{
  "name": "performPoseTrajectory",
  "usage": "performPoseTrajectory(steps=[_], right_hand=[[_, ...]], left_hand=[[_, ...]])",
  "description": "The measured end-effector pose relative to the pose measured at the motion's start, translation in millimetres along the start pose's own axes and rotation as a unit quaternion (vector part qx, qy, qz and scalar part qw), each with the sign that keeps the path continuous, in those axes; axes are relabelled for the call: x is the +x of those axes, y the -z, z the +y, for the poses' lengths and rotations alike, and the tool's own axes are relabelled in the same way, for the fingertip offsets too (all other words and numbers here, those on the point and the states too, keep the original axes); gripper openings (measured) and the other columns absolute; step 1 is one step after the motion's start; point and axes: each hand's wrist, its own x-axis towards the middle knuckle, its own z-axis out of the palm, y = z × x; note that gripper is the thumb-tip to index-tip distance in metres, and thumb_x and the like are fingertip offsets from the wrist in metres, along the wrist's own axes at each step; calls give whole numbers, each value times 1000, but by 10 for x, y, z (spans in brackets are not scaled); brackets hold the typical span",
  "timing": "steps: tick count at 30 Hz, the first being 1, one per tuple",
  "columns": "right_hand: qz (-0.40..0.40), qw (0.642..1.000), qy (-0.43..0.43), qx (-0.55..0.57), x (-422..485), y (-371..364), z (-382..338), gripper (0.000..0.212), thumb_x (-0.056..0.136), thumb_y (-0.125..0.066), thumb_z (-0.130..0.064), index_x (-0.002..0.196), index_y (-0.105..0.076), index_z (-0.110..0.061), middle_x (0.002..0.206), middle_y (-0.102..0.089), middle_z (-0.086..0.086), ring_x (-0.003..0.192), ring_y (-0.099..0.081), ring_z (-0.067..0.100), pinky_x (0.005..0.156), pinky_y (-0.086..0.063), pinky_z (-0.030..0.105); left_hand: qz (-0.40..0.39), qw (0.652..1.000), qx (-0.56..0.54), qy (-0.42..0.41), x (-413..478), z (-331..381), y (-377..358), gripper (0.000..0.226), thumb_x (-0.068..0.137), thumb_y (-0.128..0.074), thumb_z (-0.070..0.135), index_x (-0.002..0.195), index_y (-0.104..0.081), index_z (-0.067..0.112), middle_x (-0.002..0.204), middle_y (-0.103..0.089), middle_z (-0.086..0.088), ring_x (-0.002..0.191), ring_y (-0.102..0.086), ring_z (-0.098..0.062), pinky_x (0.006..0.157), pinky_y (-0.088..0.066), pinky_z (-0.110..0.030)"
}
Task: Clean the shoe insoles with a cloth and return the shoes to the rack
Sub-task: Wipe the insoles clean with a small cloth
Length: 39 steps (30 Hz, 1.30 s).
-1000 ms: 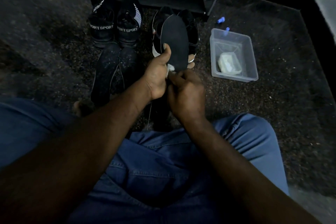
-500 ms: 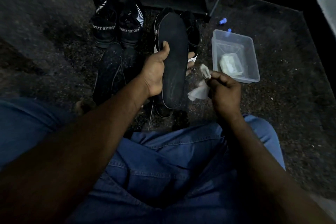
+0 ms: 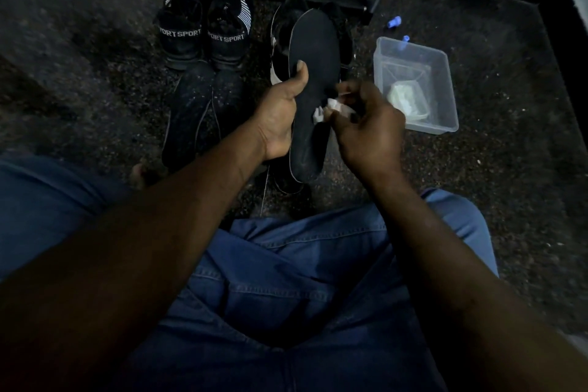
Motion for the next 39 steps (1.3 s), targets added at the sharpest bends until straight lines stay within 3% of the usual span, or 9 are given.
performPoseTrajectory(steps=[4,7,13,16,20,27,30,33,39], right_hand=[[54,996,24,-66,87,-148,62,17,84,-75,-24,100,-72,-18,95,-73,0,87,-70,17,79,-58,44],[76,994,-4,-73,67,-238,105,13,85,-75,-34,88,-76,-21,86,-75,-2,81,-71,16,75,-58,42],[33,989,116,-87,-167,-381,-120,18,84,-68,-15,94,-81,-18,89,-78,4,81,-72,24,74,-54,32],[19,971,176,-160,-109,-310,-7,17,80,-67,-14,92,-79,-13,86,-71,10,81,-65,32,72,-49,37],[75,975,123,-167,2,-171,135,15,78,-68,-13,89,-78,-12,84,-72,14,77,-66,34,68,-52,38],[-7,956,204,-212,-168,-242,78,21,84,-60,-25,93,-78,-17,84,-69,11,81,-61,34,70,-48,41],[50,970,114,-209,-50,-76,251,22,84,-64,-26,97,-79,-20,89,-75,6,82,-67,30,72,-54,38],[59,995,-69,-27,4,82,362,10,84,-72,-23,90,-79,-21,85,-77,-4,79,-70,10,77,-57,34],[-8,941,-234,244,-100,62,366,3,73,-68,-20,74,-65,-22,70,-64,-3,68,-55,14,66,-43,29]], left_hand=[[2,1000,-15,5,-1,-40,-48,68,108,-31,57,150,-50,6,141,-58,-19,120,-57,-34,110,-46,-47],[6,1000,-24,9,24,-29,-15,72,107,-30,59,150,-49,5,146,-59,-17,122,-63,-29,101,-56,-40],[16,999,-6,51,43,-49,12,84,102,-32,69,143,-55,-1,137,-65,-20,123,-66,-29,92,-59,-36],[29,998,-6,59,15,-28,-19,82,103,-28,69,131,-64,1,127,-71,-18,111,-70,-27,89,-61,-35],[34,999,-9,40,21,-43,-38,71,107,-26,60,131,-61,4,105,-76,-9,85,-75,-17,72,-60,-28],[20,998,5,53,35,-46,-20,84,105,-24,67,141,-58,0,142,-62,-18,133,-58,-32,106,-51,-40],[1,999,5,40,27,-18,9,82,105,-21,66,147,-52,2,142,-63,-15,129,-62,-29,101,-54,-39],[0,1000,2,11,33,26,27,74,108,-21,62,151,-48,8,135,-68,-11,118,-68,-23,90,-58,-35],[2,1000,-3,4,80,-6,107,71,108,-22,60,152,-48,10,143,-63,-11,135,-58,-30,99,-58,-35]])
